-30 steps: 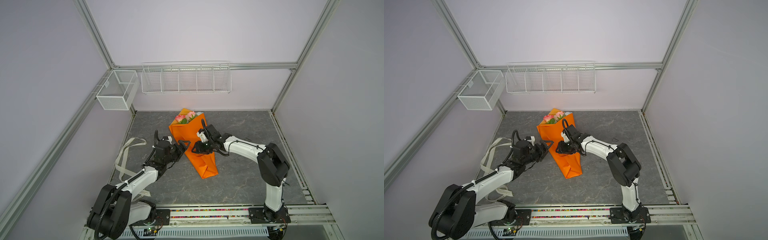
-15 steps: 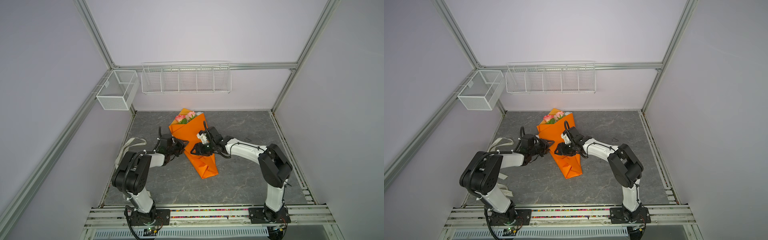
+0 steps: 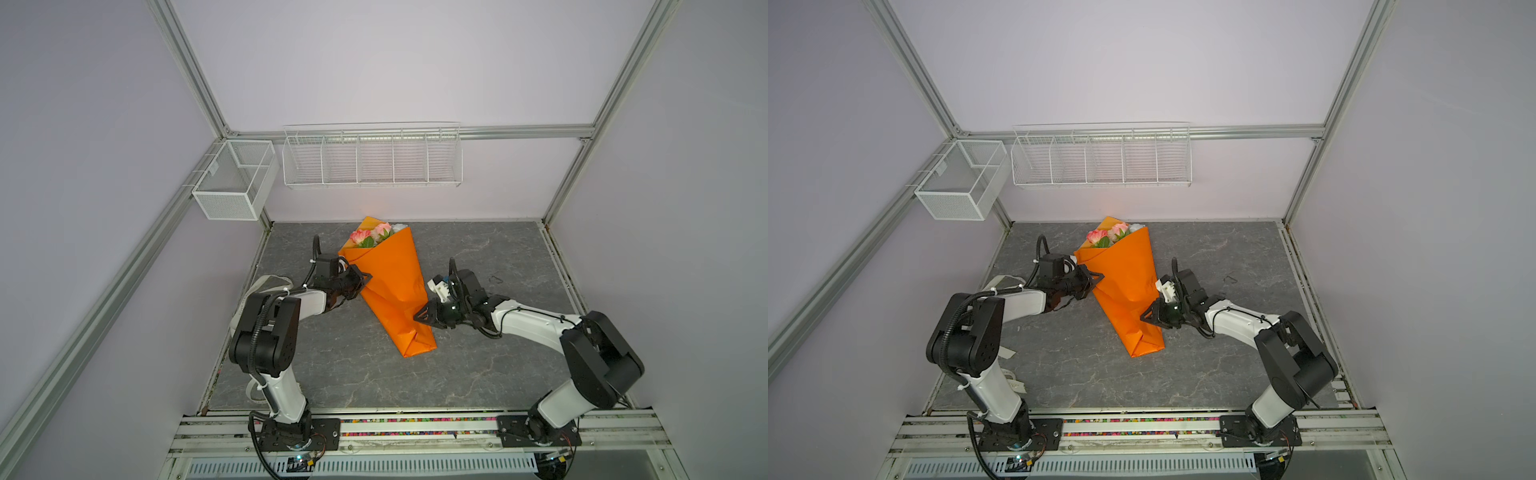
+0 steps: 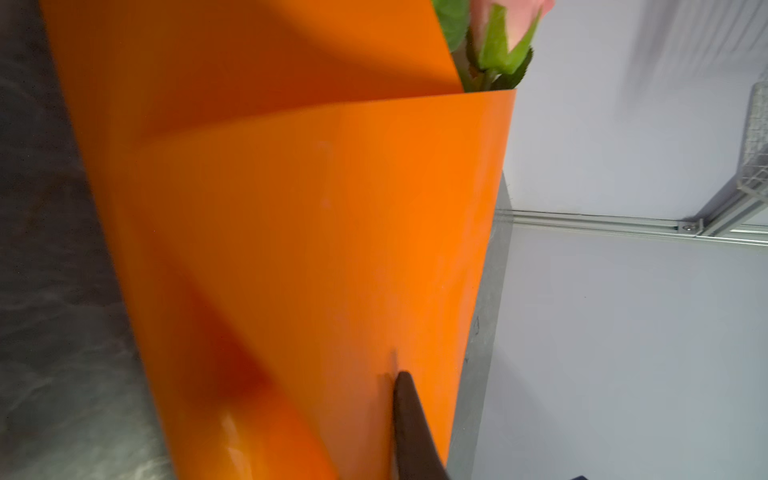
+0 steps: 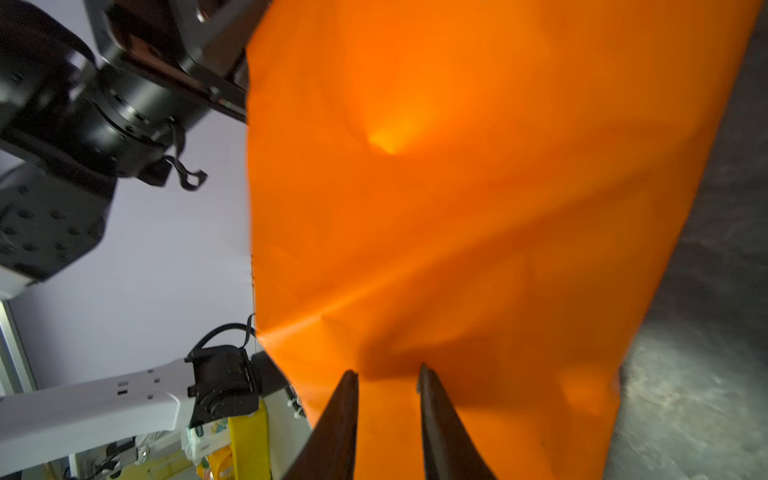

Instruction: Tie the bouquet of fake flowers

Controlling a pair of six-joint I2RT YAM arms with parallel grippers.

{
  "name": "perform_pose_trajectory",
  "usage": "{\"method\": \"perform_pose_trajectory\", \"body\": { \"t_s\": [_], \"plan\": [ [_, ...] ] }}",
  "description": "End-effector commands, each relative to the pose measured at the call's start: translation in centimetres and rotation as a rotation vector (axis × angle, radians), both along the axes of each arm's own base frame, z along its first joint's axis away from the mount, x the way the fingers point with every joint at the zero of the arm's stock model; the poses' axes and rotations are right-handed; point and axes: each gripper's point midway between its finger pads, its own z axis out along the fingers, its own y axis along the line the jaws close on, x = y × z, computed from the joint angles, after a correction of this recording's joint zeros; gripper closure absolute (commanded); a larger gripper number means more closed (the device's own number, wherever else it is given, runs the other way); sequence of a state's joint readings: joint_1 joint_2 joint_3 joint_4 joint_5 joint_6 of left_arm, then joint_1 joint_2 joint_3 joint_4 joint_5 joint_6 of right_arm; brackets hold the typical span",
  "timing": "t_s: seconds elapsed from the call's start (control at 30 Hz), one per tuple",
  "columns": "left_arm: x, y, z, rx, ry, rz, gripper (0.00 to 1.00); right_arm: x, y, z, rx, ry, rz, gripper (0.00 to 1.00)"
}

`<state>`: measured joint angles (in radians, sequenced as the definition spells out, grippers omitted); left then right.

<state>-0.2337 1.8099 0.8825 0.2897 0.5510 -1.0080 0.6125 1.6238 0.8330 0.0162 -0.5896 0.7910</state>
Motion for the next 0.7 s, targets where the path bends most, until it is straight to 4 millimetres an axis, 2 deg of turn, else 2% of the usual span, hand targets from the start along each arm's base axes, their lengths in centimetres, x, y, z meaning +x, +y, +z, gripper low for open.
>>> {"method": "perform_pose_trajectory", "body": {
  "t_s": [0.0,0.07,0.17,0.27,0.37,0.4,0.57,0.67],
  "plan": [
    [0.0,0.1,-0.7,0.010,0.002,-0.032,0.94,-0.9,1.0,-0.6,0.050,0.037,0.039,0.73],
    [0.4,0.5,-1.1,0.025,0.008,-0.029,0.99,-1.5,0.7,-2.0,0.018,0.061,0.047,0.75],
    [0.9,0.9,-1.3,0.044,0.013,-0.035,1.00,-2.5,0.0,-3.8,-0.028,0.095,0.047,0.76],
    [1.3,1.5,-1.8,0.076,0.022,-0.039,1.00,-3.6,-0.1,-4.5,-0.030,0.122,0.067,0.76],
    [1.7,1.6,-1.8,0.093,0.012,-0.059,1.00,-4.3,-0.3,-3.8,-0.039,0.118,0.083,0.76],
    [1.8,1.7,-1.8,0.104,0.007,-0.065,1.00,-4.0,-0.6,-3.3,-0.048,0.101,0.073,0.76],
    [1.8,1.5,-2.6,0.130,0.007,-0.104,1.00,-0.7,-0.9,1.4,0.005,-0.007,0.009,0.77],
    [1.7,1.7,-3.0,0.148,0.007,-0.110,1.00,1.2,-0.8,1.9,0.015,-0.019,-0.019,0.76]
  ]
}}
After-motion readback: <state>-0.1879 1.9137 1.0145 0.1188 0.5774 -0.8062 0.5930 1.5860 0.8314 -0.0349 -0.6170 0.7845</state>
